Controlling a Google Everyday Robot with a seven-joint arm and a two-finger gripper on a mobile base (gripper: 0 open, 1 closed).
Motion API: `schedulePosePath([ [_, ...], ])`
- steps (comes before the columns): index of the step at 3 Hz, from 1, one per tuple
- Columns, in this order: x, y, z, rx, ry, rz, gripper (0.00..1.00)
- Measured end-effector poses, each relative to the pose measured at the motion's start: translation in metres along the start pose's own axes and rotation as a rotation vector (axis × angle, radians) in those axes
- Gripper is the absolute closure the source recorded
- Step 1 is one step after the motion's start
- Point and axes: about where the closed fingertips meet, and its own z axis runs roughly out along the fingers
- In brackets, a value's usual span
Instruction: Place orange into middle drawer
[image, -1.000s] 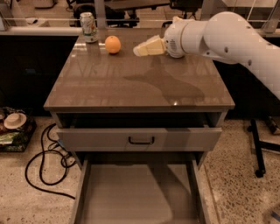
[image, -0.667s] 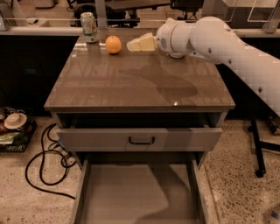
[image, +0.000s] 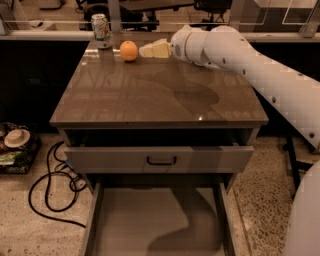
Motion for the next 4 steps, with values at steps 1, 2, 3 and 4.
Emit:
schedulePosePath([
  [1,0.004,0.005,0.019,-0.022,-0.011,0.016,0.0],
  [2,0.009,0.015,0.054,-0.072,-0.013,0.056,0.0],
  [3,0.01,0.027,0.081,-0.108,-0.012,0.092,0.0],
  [4,0.017,0.04,0.106,-0.121,0.021,0.11,0.0],
])
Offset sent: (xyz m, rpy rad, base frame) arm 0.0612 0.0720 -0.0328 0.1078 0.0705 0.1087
